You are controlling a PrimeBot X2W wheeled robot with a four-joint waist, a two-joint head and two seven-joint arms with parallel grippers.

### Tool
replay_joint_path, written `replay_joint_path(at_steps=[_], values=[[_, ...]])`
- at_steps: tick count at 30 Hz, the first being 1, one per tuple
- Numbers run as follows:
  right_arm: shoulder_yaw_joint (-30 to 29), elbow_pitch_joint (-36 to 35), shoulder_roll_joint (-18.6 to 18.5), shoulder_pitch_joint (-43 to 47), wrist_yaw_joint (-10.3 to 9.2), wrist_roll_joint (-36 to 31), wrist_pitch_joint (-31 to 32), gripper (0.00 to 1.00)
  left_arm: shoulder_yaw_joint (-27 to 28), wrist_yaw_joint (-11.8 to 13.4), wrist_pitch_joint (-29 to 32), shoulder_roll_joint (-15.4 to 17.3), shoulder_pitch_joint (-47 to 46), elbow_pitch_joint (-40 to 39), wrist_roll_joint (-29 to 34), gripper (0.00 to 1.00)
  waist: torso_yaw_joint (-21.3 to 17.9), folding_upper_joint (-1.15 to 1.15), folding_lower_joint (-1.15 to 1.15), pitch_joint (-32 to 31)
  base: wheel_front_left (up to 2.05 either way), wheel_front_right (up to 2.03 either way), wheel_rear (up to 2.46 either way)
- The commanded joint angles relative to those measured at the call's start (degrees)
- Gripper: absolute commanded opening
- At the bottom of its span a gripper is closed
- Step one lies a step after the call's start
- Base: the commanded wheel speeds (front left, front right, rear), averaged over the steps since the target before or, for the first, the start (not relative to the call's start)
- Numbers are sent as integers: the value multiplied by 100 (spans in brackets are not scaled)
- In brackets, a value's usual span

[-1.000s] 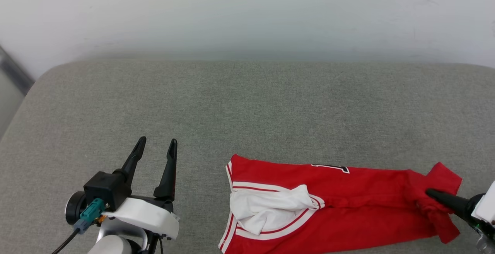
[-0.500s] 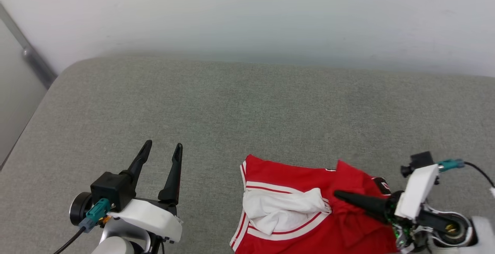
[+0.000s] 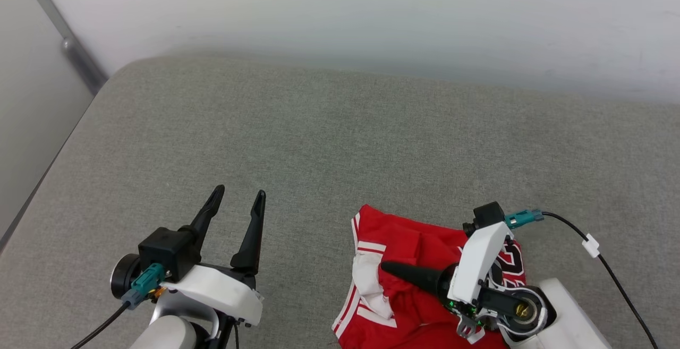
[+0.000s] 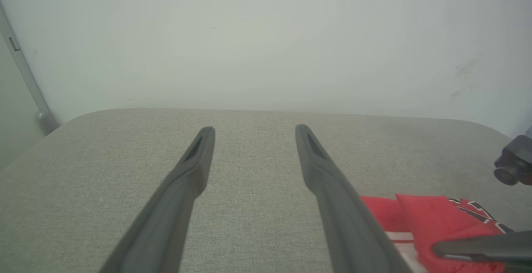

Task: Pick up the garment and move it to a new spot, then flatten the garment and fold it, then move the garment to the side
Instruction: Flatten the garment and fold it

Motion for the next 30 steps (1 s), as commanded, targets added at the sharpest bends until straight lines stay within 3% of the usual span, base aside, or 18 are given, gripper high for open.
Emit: replay_joint_path(at_steps=[1,2,9,13,17,25,30], values=[[103,74,3,-149,0,-73,-134,96,5,-5,-34,-23,-71,20,-9,100,33,0,0,54,0,0,0],[162,112,3,-188,0,-91,-236,100,8,-9,-36,-29,-85,27,-11,100,38,0,0,70,0,0,0],[559,-62,-75,-516,0,-406,-542,100,49,25,-85,-34,-119,73,-23,100,-37,0,0,156,0,0,0],[853,-557,-393,-606,0,-810,-732,100,54,22,-101,-26,-130,91,-19,100,-112,0,0,151,0,0,0],[872,-977,-856,-552,-1,-1518,-1312,100,109,41,-123,-12,-74,114,-44,100,-208,0,0,87,0,0,0],[-90,-1094,-1445,15,-1,-3441,-2284,100,255,189,-164,57,167,95,-112,100,-515,0,0,-120,0,0,0],[-1001,-1539,-1395,574,-1,-4365,-2799,100,340,291,-171,118,307,62,-118,100,-684,0,0,-208,0,0,0]])
